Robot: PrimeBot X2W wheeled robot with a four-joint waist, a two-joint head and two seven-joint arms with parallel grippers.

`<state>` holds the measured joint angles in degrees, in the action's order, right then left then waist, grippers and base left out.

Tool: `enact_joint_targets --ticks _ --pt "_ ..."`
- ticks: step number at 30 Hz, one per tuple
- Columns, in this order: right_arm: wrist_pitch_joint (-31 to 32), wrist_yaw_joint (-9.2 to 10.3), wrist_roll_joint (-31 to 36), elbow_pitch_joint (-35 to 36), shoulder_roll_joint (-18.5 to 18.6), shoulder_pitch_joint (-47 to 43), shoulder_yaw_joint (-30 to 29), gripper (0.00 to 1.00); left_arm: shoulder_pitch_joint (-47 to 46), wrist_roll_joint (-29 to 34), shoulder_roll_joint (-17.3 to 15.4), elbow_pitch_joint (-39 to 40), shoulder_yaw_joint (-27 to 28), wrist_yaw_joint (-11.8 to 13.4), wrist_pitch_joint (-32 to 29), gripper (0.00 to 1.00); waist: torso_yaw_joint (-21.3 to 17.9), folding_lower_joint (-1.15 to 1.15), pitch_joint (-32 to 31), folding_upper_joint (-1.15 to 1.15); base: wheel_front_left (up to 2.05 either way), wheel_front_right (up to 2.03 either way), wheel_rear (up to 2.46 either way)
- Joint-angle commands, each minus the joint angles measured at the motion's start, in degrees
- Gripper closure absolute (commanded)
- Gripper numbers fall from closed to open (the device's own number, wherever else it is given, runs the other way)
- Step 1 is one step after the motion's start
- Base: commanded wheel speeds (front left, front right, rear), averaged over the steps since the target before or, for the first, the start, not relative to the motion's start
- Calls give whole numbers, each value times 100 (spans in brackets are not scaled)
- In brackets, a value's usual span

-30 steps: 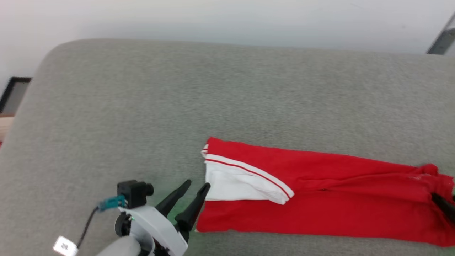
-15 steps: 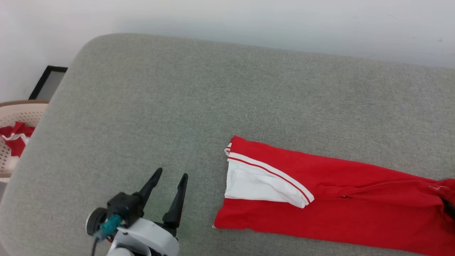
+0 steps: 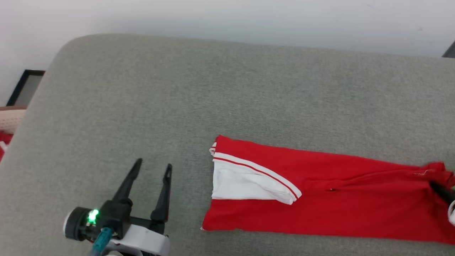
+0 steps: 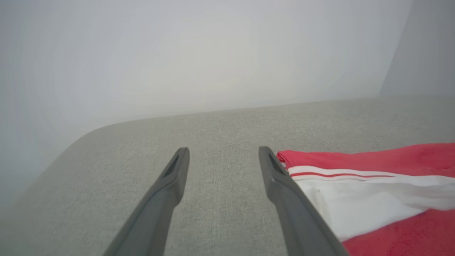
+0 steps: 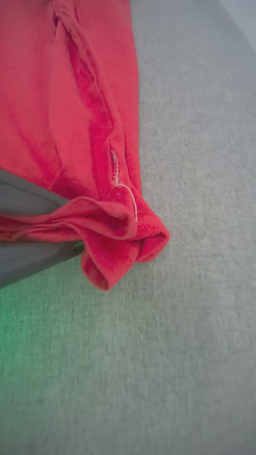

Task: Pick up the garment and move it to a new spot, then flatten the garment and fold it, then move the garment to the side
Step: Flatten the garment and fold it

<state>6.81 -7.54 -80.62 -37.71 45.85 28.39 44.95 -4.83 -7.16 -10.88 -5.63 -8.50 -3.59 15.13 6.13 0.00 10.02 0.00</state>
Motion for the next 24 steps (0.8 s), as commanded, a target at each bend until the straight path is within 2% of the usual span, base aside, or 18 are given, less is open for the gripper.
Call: enact_joint_targets --ticks 1,5,12,19,24 --pt "-73 11 -45 -69 76 55 -101 100 35 78 44 95 92 -48 -4 0 -151 0 91 0 0 0 0" --pt "-237 11 -161 -146 292 103 -310 100 11 321 141 429 278 -109 -3 0 -341 0 194 0 0 0 0" --pt "-477 11 -223 -363 806 155 -607 100 26 396 265 665 559 -240 -3 0 -718 0 366 0 0 0 0" --pt "-782 10 -452 -870 1329 250 -1065 100 -87 657 293 724 622 -214 -3 0 -909 0 458 0 0 0 0" --pt "-877 10 -507 -999 1359 247 -1164 100 -105 751 262 626 566 -182 -3 0 -957 0 432 0 0 0 0"
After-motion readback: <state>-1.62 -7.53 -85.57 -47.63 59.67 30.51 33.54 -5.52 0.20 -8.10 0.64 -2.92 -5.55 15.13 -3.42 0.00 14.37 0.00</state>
